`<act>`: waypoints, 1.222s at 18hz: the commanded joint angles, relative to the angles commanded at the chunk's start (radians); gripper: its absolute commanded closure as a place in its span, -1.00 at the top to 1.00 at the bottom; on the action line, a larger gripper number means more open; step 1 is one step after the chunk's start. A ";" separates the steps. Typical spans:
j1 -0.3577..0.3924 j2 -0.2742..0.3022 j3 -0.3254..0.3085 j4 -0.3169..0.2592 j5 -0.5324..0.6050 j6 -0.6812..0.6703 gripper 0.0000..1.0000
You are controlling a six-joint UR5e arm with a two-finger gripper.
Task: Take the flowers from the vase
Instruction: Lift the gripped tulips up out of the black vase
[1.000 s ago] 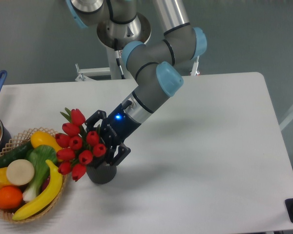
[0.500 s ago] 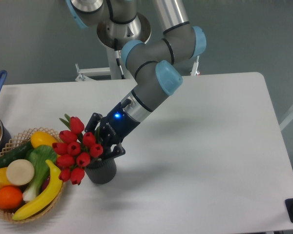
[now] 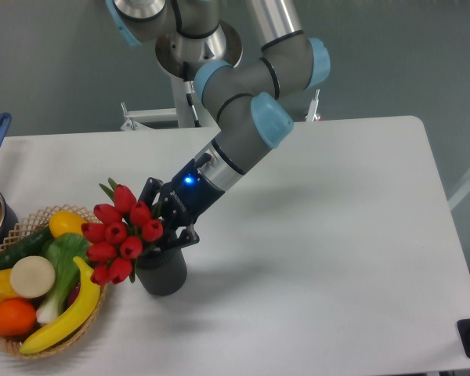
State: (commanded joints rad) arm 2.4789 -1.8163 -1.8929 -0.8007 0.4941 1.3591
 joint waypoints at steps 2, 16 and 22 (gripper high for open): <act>0.009 0.015 -0.003 0.000 -0.044 -0.008 -0.15; 0.095 0.112 0.067 -0.003 -0.195 -0.210 -0.15; 0.133 0.112 0.172 -0.003 -0.229 -0.371 -0.16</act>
State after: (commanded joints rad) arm 2.6124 -1.7043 -1.7212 -0.8038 0.2654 0.9881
